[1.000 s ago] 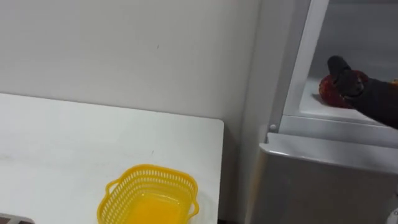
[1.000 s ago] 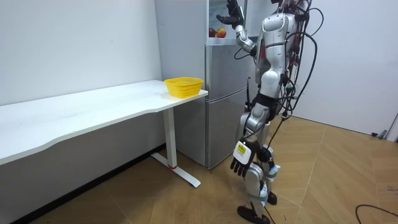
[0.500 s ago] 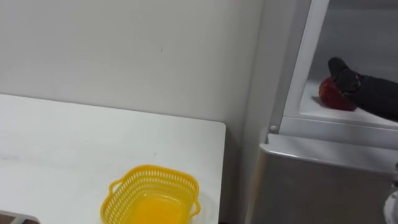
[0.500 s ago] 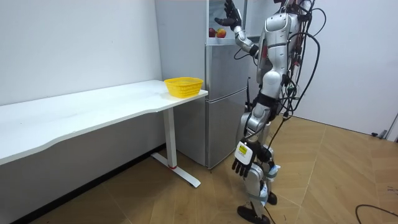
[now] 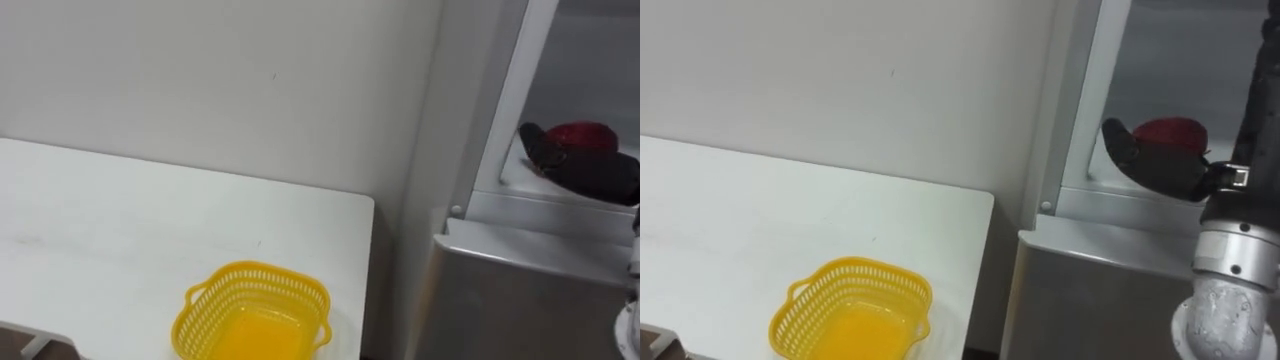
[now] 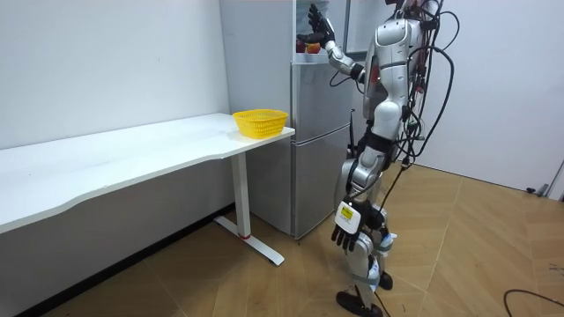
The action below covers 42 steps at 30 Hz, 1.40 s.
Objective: Retrieve from the upper fridge
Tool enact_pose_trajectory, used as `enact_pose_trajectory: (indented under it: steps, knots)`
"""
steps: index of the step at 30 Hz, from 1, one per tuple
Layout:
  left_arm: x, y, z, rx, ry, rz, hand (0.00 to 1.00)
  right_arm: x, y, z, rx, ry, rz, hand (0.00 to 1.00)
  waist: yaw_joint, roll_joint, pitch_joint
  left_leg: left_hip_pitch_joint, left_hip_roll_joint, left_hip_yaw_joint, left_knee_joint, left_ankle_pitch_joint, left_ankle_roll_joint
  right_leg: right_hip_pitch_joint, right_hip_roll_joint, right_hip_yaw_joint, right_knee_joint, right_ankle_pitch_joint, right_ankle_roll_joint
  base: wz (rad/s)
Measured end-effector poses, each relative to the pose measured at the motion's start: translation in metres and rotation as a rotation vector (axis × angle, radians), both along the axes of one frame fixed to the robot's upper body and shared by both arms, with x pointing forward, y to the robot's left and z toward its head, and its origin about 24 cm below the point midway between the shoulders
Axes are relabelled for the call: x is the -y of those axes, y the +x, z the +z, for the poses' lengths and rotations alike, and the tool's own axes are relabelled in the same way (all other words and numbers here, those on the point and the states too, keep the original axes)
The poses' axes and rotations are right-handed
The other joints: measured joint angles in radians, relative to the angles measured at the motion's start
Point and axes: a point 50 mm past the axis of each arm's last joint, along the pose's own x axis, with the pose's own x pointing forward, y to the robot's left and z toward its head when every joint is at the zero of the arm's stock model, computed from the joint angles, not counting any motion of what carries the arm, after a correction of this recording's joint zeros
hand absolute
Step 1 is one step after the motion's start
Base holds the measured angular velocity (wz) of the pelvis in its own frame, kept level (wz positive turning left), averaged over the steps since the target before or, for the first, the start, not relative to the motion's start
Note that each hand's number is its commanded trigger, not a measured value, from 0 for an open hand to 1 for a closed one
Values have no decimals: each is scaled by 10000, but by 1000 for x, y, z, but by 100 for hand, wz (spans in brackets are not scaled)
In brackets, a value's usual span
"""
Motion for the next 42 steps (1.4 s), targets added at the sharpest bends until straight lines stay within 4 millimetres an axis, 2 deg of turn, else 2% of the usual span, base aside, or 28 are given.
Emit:
enact_pose_trajectory:
  steps: [5, 11, 14, 18, 24, 29, 33, 39, 42]
  knots:
    - [-5, 3, 2, 200, 165, 38, 0, 10, 10, 3, -830, -417, -144, 0, -19, -153, -23, 3, 17, 70, -2, 5, -6, -19, -4, -3, 1, 0, 0, -3]
    - [-10, 4, 4, 189, 351, 121, 0, 16, 21, 5, -1268, -655, -374, 0, -15, -188, -43, 13, 15, 62, 9, 9, -13, 10, 0, 1, 6, 0, 0, 0]
    - [-12, 6, 5, 280, 411, 81, 0, 20, 25, -2, -1786, -704, -431, 0, -9, -207, -30, 18, 14, 79, 12, 12, -17, 17, -1, -8, 8, 1, -1, 0]
    - [-13, 6, 6, 256, 379, 132, 0, 20, 28, -6, -2282, -779, -272, 0, -25, -182, -8, -23, 9, 51, 36, 12, -17, -16, -8, -22, 7, 1, -2, 0]
    - [-14, 7, 6, 223, 286, 218, 0, 25, 30, 4, -2471, -1047, 136, 0, -21, -122, 29, -125, 6, -6, 109, 12, -18, -24, -16, -77, 3, 2, -2, 2]
    - [-15, 14, 8, 516, 227, 167, 0, 27, 41, 7, -3204, -1553, 366, 0, -63, -95, 31, -218, -16, -120, 183, 12, -17, -22, -23, -166, 6, 1, -2, 6]
    - [-15, 14, 10, 662, 262, 120, 0, 27, 47, 6, -3695, -1776, 654, 0, -54, -124, 8, -197, -21, -148, 182, 12, -18, 21, -23, -173, 12, 1, -2, 1]
    - [-17, 8, 10, 292, 376, 260, 0, 36, 57, -1, -4463, -835, 1039, 0, -37, -274, -70, -135, -33, -196, 182, 12, -18, 102, -22, -39, 2, 1, -2, 0]
    - [-17, 4, 9, 80, 433, 336, 0, 40, 61, -5, -4984, -521, 1115, 0, -46, -320, -59, -137, -45, -196, 198, 12, -17, 102, -29, -20, -1, 1, -2, 0]
